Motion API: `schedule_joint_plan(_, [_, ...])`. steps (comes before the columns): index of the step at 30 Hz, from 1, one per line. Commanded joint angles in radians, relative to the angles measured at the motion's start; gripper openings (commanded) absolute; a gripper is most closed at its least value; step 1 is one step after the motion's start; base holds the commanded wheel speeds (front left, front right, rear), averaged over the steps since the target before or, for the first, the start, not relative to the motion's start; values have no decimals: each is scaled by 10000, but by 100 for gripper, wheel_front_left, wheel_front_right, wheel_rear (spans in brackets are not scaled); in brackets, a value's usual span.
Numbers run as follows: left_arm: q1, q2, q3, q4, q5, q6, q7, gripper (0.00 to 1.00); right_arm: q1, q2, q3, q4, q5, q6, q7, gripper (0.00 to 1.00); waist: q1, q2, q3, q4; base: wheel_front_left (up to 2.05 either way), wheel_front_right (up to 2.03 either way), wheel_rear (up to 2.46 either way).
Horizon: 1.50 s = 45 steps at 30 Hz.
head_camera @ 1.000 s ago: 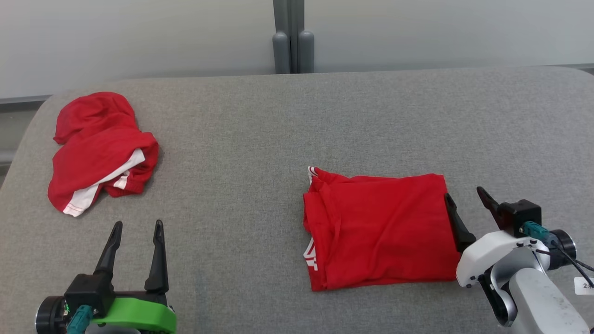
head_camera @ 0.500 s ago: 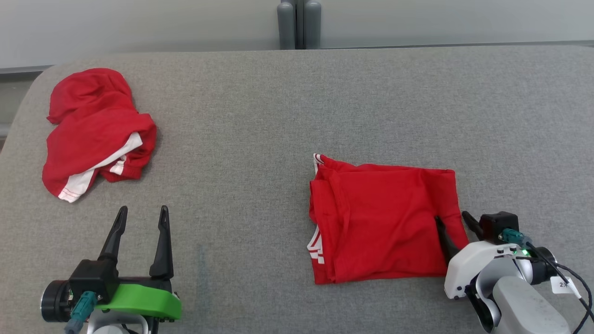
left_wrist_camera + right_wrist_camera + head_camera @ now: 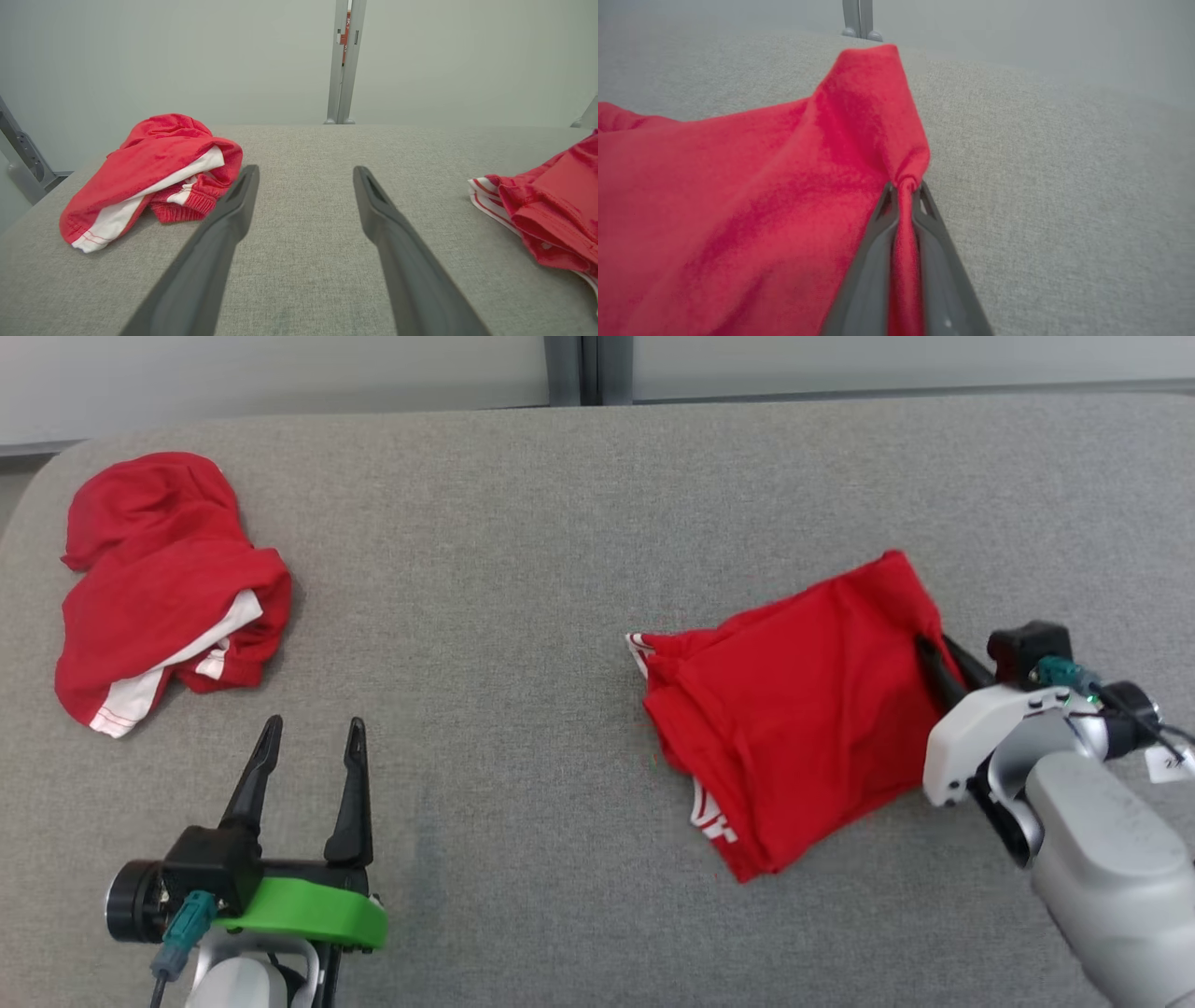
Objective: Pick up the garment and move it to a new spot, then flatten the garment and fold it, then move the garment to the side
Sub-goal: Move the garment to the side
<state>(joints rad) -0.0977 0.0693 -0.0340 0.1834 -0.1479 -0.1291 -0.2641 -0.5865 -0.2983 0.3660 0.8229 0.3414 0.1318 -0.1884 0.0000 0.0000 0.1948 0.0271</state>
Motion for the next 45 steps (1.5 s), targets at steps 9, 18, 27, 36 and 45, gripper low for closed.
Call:
schedule_joint_plan(9, [-989, 210, -361, -357, -56, -19, 2, 100, -2151, -1721, 559, 53, 306, -23, 335, 0, 0, 0, 2022, -681, 0, 0, 0])
schedule_joint_plan(18, [-1856, 757, -419, -830, 87, -18, 2, 100, -3623, -3520, 411, -147, 663, -23, 377, 0, 0, 0, 3535, -1568, 0, 0, 0])
schedule_joint_plan(27, [-1996, 1249, -310, -1456, 258, -18, 0, 100, -4612, -4432, 181, -347, 892, -23, 670, 0, 0, 0, 4283, -2228, 0, 0, 0])
schedule_joint_plan(36, [-1781, 1420, -301, -2009, 363, -18, 2, 100, -5332, -4924, 122, 142, 886, -23, 967, 0, 0, 0, 4428, -2245, 0, 0, 0])
schedule_joint_plan(45, [-1608, 1474, -234, -2327, 404, -12, 2, 100, -5891, -5021, 373, 769, 735, -23, 797, 5, 0, 0, 4516, -2242, 0, 0, 0])
